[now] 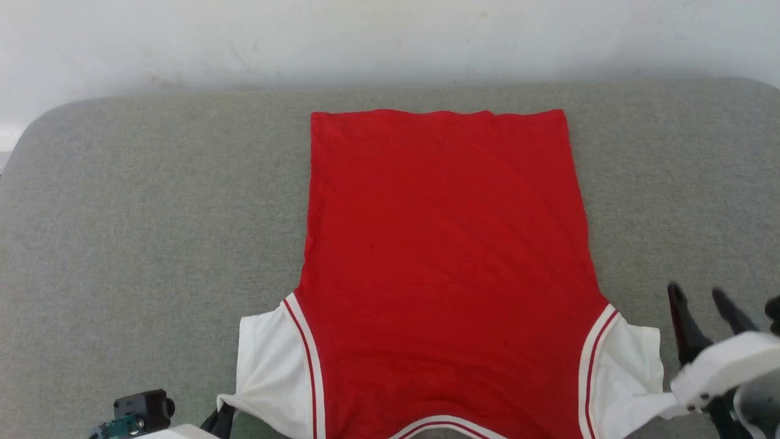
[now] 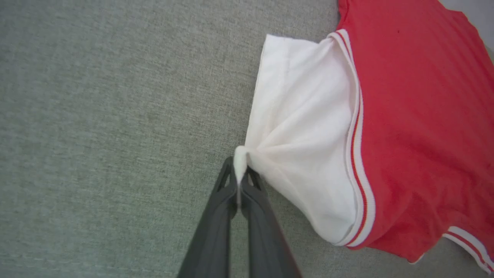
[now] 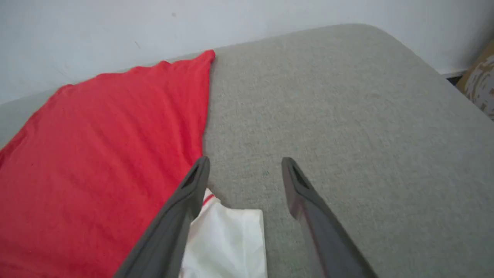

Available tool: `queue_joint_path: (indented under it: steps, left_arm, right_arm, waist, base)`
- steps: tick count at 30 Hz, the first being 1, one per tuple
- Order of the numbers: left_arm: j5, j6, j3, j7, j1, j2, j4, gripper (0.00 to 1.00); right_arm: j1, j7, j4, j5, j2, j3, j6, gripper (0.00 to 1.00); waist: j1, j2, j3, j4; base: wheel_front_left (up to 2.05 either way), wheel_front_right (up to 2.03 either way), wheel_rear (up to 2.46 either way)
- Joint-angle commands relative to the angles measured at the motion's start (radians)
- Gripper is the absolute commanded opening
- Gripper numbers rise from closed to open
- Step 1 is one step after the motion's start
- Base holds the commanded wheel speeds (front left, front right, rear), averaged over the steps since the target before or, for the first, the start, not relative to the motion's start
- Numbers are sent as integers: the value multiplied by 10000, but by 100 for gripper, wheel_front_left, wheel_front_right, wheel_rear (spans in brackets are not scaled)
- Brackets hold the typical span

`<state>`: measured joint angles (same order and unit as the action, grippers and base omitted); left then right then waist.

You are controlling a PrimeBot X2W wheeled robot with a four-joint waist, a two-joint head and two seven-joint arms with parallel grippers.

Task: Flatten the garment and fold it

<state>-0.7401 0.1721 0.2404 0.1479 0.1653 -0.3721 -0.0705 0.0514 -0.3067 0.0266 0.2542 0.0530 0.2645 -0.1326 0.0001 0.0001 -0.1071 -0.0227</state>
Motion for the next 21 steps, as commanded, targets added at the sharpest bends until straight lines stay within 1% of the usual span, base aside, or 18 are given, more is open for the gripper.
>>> queue_joint_path:
  steps: [1, 3, 6, 11, 13, 16, 18, 21]
  left_arm:
    - [-48, -39, 25, -43, -96, 37, 142, 0]
    - [-35, -30, 38, -49, -180, 46, 279, 0]
    - [13, 41, 16, -116, -325, 73, 509, 0]
    - [47, 63, 82, -208, -619, 214, 939, 0]
    - [71, 66, 117, -244, -750, 270, 1036, 0]
    - [105, 38, 163, -303, -962, 328, 1091, 0]
    - [115, -19, 206, -348, -1121, 374, 1077, 0]
    - [147, -89, 263, -455, -1398, 467, 1043, 0]
  right_arm:
    - [-459, 678, 169, -139, -3, -234, 19, 100]
    - [-932, 1293, 89, -256, 266, -578, 19, 100]
    - [-1969, 1969, -428, -39, 761, -1050, 19, 100]
    - [-4264, 2392, -1808, 447, 1471, -1596, 19, 100]
    - [-5204, 2371, -2419, 487, 1817, -1907, 19, 100]
    - [-6523, 2050, -3370, 396, 2264, -2264, 19, 100]
    - [-7333, 1706, -4001, 362, 2481, -2398, 19, 100]
    - [-8470, 904, -4927, 341, 2716, -2335, 19, 100]
  waist:
    - [-1, -1, -118, -130]
    - [-1, -1, -237, -220]
    - [-1, -1, -490, -349]
    - [-1, -1, -1217, -708]
    - [-1, -1, -1557, -905]
    - [-1, -1, -2119, -1216]
    - [-1, -1, -2477, -1432]
    - [-1, -1, -3092, -1755]
  base:
    - [0, 0, 0]
    - [0, 0, 0]
    - [0, 0, 0]
    - [0, 0, 0]
    - [0, 0, 0]
    - [0, 0, 0]
    - [0, 0, 0]
    - [0, 0, 0]
